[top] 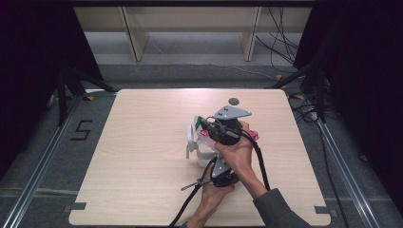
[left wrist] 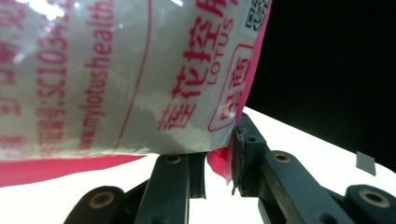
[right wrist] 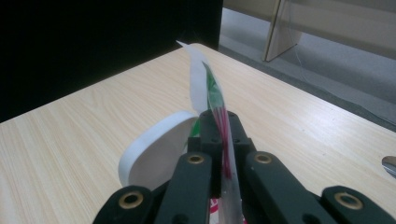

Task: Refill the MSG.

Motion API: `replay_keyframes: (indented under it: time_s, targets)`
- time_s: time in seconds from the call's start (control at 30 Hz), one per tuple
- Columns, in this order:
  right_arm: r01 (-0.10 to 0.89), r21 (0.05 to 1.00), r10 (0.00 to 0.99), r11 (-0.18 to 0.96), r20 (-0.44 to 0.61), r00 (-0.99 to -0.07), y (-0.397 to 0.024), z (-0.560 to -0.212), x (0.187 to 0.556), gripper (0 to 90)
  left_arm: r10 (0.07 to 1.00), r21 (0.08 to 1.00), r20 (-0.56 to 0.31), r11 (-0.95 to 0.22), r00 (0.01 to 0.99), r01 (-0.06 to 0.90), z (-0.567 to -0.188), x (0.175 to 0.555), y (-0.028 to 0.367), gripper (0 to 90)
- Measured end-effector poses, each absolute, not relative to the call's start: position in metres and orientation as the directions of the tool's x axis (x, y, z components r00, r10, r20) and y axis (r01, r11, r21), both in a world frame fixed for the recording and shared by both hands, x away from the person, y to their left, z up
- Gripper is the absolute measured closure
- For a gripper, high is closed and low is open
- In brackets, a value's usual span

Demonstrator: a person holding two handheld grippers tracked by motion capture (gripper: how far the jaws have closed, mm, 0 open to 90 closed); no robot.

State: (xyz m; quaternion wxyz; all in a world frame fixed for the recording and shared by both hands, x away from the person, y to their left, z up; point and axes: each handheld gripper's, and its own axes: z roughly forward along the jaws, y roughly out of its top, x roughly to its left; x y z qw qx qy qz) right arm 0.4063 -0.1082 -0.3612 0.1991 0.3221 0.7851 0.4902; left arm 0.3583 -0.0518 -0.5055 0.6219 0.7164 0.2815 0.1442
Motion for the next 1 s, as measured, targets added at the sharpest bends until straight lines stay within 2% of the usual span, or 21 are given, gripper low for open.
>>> replay_keyframes:
  time_s: [1.0]
  targets:
    - [0.31,0.899,0.697,0.31,0.006,-0.717,-0.1079,-0.3597,0.4049,90.0,0.593,0.971,-0.139,-0.074,0.793,0.227,-0.5048,0.3562,-0.0508,77.1]
